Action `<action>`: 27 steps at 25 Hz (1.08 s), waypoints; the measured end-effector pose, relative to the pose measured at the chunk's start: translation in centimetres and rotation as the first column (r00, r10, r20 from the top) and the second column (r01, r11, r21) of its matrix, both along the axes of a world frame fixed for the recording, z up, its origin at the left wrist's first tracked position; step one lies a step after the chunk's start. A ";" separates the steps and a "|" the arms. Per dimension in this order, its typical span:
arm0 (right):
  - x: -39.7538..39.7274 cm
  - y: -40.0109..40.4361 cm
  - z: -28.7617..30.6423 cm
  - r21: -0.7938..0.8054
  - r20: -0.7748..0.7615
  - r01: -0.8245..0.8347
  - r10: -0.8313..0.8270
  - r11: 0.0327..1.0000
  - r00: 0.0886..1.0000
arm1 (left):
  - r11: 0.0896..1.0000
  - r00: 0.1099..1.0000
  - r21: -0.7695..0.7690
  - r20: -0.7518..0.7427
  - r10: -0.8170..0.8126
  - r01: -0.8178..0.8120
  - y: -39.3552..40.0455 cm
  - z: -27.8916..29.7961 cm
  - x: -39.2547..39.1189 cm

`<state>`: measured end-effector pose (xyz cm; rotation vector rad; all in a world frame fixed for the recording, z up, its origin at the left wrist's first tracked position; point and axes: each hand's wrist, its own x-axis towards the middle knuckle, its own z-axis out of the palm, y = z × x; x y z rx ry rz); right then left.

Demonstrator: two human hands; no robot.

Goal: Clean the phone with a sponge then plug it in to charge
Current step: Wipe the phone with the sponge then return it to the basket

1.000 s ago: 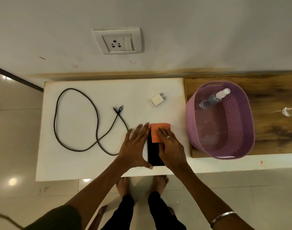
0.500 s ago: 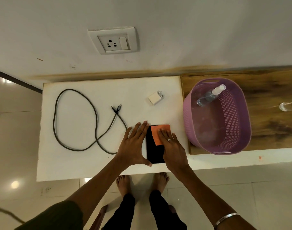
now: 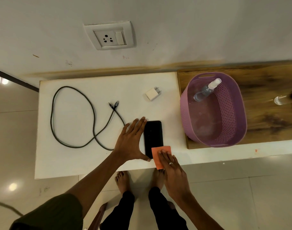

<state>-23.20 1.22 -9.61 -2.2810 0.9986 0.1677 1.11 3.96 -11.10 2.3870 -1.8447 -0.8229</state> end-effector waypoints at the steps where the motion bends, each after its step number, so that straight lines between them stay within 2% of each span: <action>1: -0.1 0.3 0.1 -0.015 0.008 0.016 -0.016 1.000 1.000 | 1.000 1.000 -0.004 0.000 -0.002 0.002 0.0 0.0 0.0; 6: 0.1 1.9 0.7 -0.057 0.040 0.062 -0.060 0.996 0.997 | 1.000 1.000 -0.021 -0.015 0.001 -0.002 0.2 0.1 0.1; 10: 1.3 3.3 0.5 0.051 0.036 0.139 -0.141 0.989 0.989 | 0.999 1.000 -0.034 -0.009 -0.023 0.022 0.3 0.1 0.4; 12: 1.9 3.7 0.3 0.117 0.019 0.127 -0.130 0.985 0.991 | 0.999 0.999 -0.040 0.001 -0.037 0.037 0.4 0.0 0.5; 16: 2.5 3.7 0.0 0.140 0.041 0.051 -0.057 0.989 0.998 | 0.997 0.998 -0.060 0.016 -0.053 0.054 0.6 -0.4 0.7; 21: 2.1 2.4 -0.6 -0.102 0.055 -0.180 0.187 0.978 0.981 | 0.997 1.000 -0.077 -0.013 -0.026 0.025 0.6 -0.4 0.7; 27: 2.5 -0.1 -1.4 -0.208 -0.002 -0.382 0.390 0.901 0.921 | 0.997 0.999 -0.064 -0.008 -0.032 0.031 0.6 -0.4 0.6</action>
